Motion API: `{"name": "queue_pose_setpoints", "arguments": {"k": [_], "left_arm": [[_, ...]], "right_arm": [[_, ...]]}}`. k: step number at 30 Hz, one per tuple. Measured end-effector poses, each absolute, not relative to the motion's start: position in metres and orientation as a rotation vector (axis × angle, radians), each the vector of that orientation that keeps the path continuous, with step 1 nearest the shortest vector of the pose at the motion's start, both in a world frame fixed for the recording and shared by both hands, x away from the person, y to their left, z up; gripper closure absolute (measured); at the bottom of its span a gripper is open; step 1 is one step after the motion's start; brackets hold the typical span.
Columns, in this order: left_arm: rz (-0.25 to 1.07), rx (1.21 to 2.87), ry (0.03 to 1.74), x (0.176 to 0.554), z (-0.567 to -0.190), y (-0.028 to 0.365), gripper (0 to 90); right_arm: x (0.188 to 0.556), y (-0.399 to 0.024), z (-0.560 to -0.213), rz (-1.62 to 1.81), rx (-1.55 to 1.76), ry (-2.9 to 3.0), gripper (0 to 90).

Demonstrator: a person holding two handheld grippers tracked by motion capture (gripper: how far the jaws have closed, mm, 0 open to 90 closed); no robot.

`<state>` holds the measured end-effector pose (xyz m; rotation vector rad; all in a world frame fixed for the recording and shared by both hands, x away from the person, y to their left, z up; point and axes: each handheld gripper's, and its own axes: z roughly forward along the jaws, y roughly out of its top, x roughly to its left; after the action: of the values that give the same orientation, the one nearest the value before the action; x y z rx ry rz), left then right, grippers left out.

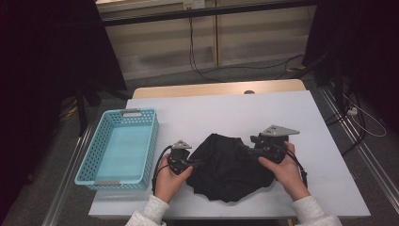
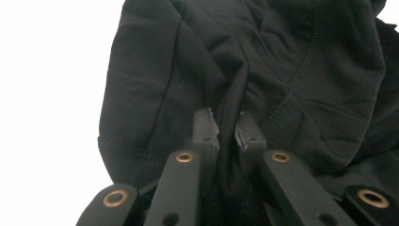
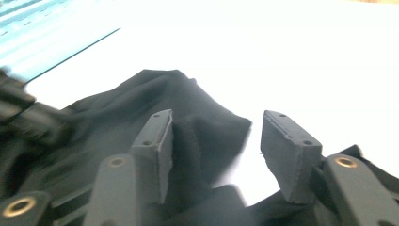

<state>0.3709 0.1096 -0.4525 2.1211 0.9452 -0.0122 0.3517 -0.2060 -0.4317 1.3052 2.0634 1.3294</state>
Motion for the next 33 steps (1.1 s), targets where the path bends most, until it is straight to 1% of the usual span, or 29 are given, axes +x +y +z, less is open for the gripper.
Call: {"name": "queue_pose_setpoints", "arguments": {"k": [1,2,5,6,9,12,13,15,18,20,23,24,25,26,28,30,33], "left_arm": [[-0.013,2.119,0.946,0.371,-0.453,0.110,82.2],[-0.012,2.120,0.947,0.371,-0.453,0.111,82.3],[0.001,2.108,0.949,0.370,-0.451,0.113,82.4],[0.001,2.111,0.948,0.369,-0.451,0.114,82.6],[0.002,2.109,0.948,0.369,-0.449,0.116,82.6],[-0.002,2.109,0.950,0.369,-0.450,0.114,82.5],[-0.002,2.109,0.954,0.369,-0.451,0.113,82.6],[-0.012,2.118,0.950,0.369,-0.451,0.113,82.0],[-0.005,2.110,0.955,0.369,-0.451,0.112,80.7],[-0.009,2.113,0.945,0.370,-0.450,0.112,79.6],[-0.002,2.104,0.942,0.369,-0.450,0.111,78.2],[-0.003,2.105,0.940,0.370,-0.449,0.111,77.7],[-0.003,2.103,0.939,0.370,-0.449,0.111,76.9],[0.002,2.097,0.939,0.370,-0.449,0.110,76.0],[0.009,2.092,0.929,0.371,-0.447,0.110,70.5],[0.026,2.085,0.924,0.371,-0.445,0.110,66.3],[0.065,2.064,0.920,0.371,-0.441,0.111,56.7]], "right_arm": [[0.354,-0.209,-0.432,1.309,1.323,2.050,50.4],[0.357,-0.211,-0.432,1.281,1.327,2.043,52.3],[0.363,-0.220,-0.435,1.273,1.394,2.001,52.6],[0.367,-0.223,-0.436,1.256,1.412,1.979,46.1],[0.370,-0.221,-0.438,1.249,1.402,2.003,44.6],[0.369,-0.207,-0.445,1.245,1.400,2.093,41.5],[0.367,-0.200,-0.448,1.232,1.369,2.128,41.8],[0.362,-0.187,-0.456,1.229,1.331,2.205,48.5],[0.354,-0.173,-0.467,1.144,1.286,2.277,46.0],[0.351,-0.170,-0.467,1.148,1.246,2.274,47.2],[0.344,-0.166,-0.465,1.141,1.121,2.290,54.1],[0.342,-0.165,-0.464,1.141,1.084,2.294,59.3],[0.340,-0.164,-0.464,1.158,1.063,2.299,67.5],[0.339,-0.162,-0.463,1.183,1.037,2.325,73.6],[0.335,-0.159,-0.463,1.199,0.991,2.371,81.6],[0.333,-0.155,-0.463,1.210,0.958,2.405,83.0],[0.331,-0.152,-0.462,1.231,0.936,2.429,83.4]]}}
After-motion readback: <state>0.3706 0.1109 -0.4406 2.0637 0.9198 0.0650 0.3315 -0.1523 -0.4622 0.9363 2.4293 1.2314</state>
